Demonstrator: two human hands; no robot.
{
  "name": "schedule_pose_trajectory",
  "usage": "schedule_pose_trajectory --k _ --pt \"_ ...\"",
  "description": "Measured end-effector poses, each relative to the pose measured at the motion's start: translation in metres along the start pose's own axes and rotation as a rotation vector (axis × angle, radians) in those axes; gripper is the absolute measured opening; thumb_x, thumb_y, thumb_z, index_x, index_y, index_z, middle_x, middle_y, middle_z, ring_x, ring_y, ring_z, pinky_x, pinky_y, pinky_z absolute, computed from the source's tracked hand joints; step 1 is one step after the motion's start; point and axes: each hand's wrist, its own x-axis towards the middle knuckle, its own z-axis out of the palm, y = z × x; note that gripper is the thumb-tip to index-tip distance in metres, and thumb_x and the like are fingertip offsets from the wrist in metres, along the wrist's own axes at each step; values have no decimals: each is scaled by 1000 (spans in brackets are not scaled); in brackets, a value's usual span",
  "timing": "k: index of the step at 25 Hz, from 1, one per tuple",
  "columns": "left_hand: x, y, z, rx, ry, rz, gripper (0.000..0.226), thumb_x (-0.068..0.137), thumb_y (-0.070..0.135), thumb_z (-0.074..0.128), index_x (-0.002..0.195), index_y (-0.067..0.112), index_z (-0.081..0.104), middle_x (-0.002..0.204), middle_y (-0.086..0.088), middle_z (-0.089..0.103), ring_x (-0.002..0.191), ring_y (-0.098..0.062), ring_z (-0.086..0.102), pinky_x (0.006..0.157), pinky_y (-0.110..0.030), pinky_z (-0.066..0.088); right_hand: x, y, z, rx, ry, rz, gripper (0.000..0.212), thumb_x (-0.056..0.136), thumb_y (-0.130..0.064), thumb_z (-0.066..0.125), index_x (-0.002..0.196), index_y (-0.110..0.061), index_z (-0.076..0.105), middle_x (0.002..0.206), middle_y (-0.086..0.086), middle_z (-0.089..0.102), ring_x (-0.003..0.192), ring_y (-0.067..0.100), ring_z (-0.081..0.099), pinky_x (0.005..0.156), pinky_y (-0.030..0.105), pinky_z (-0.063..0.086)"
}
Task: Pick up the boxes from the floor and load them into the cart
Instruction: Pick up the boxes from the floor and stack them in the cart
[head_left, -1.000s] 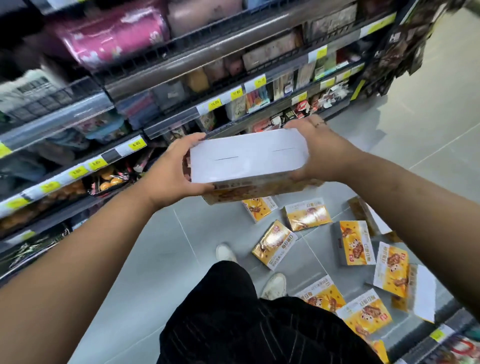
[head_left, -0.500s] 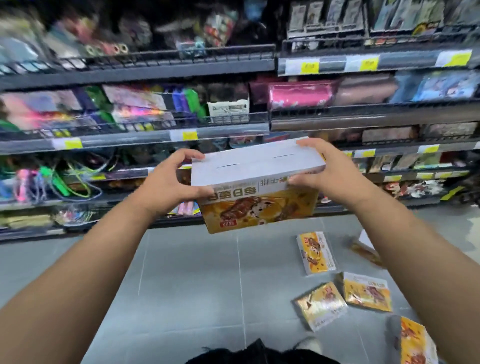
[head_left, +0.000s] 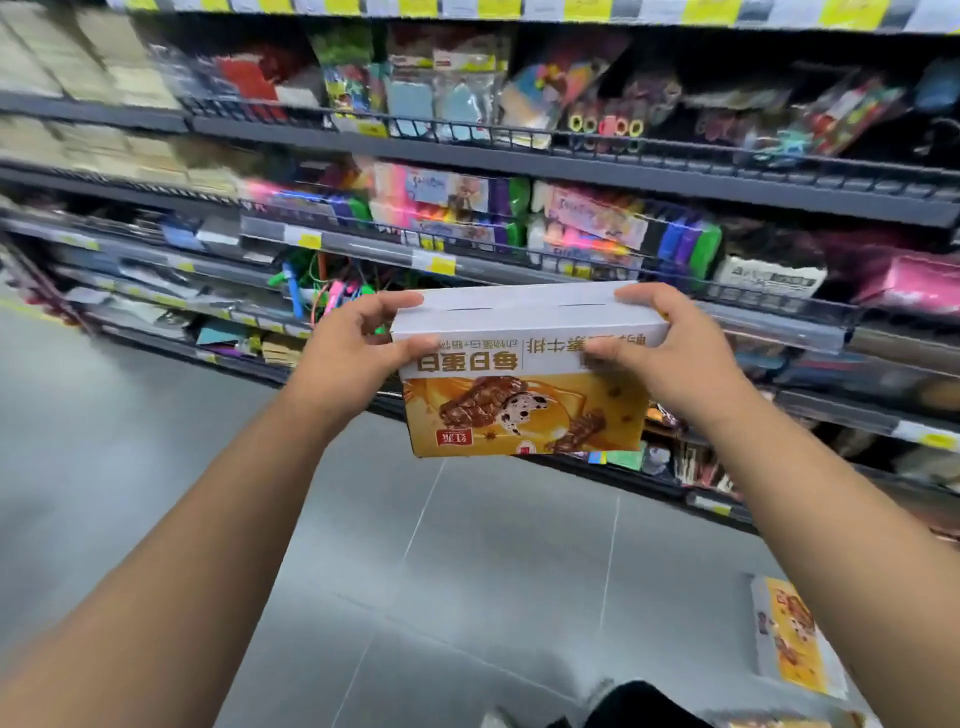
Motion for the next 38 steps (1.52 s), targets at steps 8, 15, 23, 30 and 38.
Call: schedule_pose_trajectory --k 8,15,23,30,38 --pt "14 -24 -106 15 403 -107 24 88 12 68 112 15 67 99 0 70 75 -3 70 61 -15 54 83 -64 137 60 -270 -132 35 65 -43 84 90 -46 60 102 -8 67 95 17 64 86 43 55" --pt "18 -30 -182 214 686 -244 23 86 25 72 108 26 68 100 4 68 70 4 64 53 -6 46 149 -143 242 46 -528 -357 39 69 -30 85 100 -32 61 104 -8 63 94 15 58 84 31 48" --pt "-24 -64 -291 345 983 -432 30 76 31 80 103 35 65 91 7 66 72 1 60 61 -9 46 145 -234 407 -42 -796 -655 44 77 -37 77 116 -29 59 89 -12 56 80 12 49 70 25 41" --pt "-59 -131 -438 313 1164 -472 31 78 27 78 101 36 59 100 5 63 89 -19 65 80 -42 56 101 -314 584 -145 -917 -882 61 66 -46 81 120 -38 53 120 4 53 105 26 57 90 43 49" --pt "-86 -169 -611 345 1076 -550 66 75 17 81 128 32 44 125 3 35 102 -10 47 93 -21 41 49 -411 749 -102 -871 -927 64 59 -40 87 117 -40 59 133 5 50 122 23 48 99 39 44"
